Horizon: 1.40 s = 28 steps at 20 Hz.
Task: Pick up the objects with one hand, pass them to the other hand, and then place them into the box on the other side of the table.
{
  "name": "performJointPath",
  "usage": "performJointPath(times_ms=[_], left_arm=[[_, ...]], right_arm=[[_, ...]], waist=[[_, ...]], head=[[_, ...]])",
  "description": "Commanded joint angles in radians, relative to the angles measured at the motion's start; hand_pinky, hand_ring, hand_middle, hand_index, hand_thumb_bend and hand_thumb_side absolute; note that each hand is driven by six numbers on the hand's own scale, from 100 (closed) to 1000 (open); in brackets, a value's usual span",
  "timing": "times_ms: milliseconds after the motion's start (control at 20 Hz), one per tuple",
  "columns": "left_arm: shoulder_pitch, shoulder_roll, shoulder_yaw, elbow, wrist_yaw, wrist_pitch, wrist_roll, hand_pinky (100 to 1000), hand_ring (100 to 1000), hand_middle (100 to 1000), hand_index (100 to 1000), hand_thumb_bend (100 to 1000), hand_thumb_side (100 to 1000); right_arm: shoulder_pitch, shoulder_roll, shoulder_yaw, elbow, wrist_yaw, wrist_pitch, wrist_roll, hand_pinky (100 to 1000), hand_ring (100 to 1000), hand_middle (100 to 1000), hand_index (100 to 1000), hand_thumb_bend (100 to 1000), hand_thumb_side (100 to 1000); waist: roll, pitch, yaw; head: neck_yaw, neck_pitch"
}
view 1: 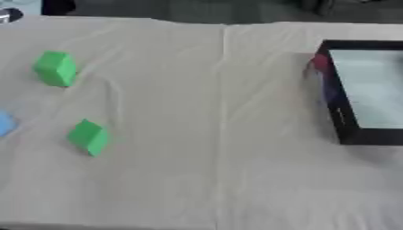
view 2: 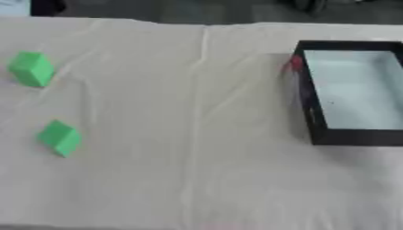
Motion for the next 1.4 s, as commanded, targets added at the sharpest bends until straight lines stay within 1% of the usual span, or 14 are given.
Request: performJointPath(times_ms=[50, 200, 300, 450, 600, 850, 1050, 1250, 1400], left_arm=[[-0.056, -0.005, -0.013, 0.046, -0.167, -0.016, -0.132, 867, 878, 935, 785, 722, 100], [-0.092, -0.036, -0.004, 0.069, -0.291, -0.026, -0.179, 870, 879, 878, 779, 707, 100], [-0.107, -0.049, -0.002, 0.077, -0.347, -0.034, -0.188, 871, 880, 871, 782, 719, 100], [-0.119, -0.064, -0.002, 0.087, -0.423, -0.048, -0.189, 870, 879, 846, 778, 693, 100], [-0.123, -0.072, 0.008, 0.097, -0.461, -0.056, -0.179, 869, 876, 826, 765, 664, 100], [-0.128, -0.075, 0.009, 0.111, -0.51, -0.062, -0.192, 867, 866, 820, 751, 660, 100], [-0.131, -0.072, 0.005, 0.116, -0.547, -0.071, -0.203, 863, 860, 820, 743, 652, 100], [-0.132, -0.066, -0.004, 0.117, -0.62, -0.086, -0.2, 862, 862, 833, 755, 637, 100], [-0.131, -0.064, 0.0, 0.118, -0.669, -0.106, -0.175, 864, 864, 835, 751, 630, 100]], right_arm=[[-0.012, -0.05, 0.001, -0.002, -0.008, -0.012, 0.005, 1000, 950, 976, 916, 100, 523], [-0.011, -0.047, 0.005, 0.004, -0.004, -0.014, 0.011, 1000, 950, 976, 916, 100, 523], [-0.01, -0.046, 0.005, 0.008, 0.001, -0.015, 0.012, 1000, 950, 976, 916, 100, 523], [-0.009, -0.045, 0.007, 0.01, 0.006, -0.017, 0.013, 1000, 949, 975, 916, 100, 523], [-0.007, -0.044, 0.008, 0.014, 0.01, -0.019, 0.014, 1000, 949, 975, 916, 100, 523], [-0.004, -0.043, 0.009, 0.021, 0.019, -0.023, 0.013, 1000, 947, 973, 914, 100, 523], [-0.002, -0.041, 0.011, 0.022, 0.026, -0.025, 0.011, 1000, 947, 973, 914, 100, 523], [0.0, -0.043, 0.011, 0.023, 0.032, -0.027, 0.01, 1000, 946, 973, 914, 100, 523], [-0.001, -0.042, 0.014, 0.024, 0.036, -0.025, 0.011, 1000, 945, 971, 913, 100, 523]], waist=[[-0.001, -0.021, -0.002], [-0.001, -0.018, -0.005], [0.0, -0.016, -0.006], [0.0, -0.014, -0.007], [-0.001, -0.012, -0.008], [-0.003, -0.008, -0.007], [-0.001, -0.002, -0.008], [0.004, 0.002, -0.009], [0.006, 0.005, -0.012]], head=[[0.006, -0.007], [0.008, -0.01], [0.008, -0.01], [0.01, -0.01], [0.013, -0.015], [0.032, -0.022], [0.035, -0.029], [0.035, -0.026], [0.042, -0.028]])
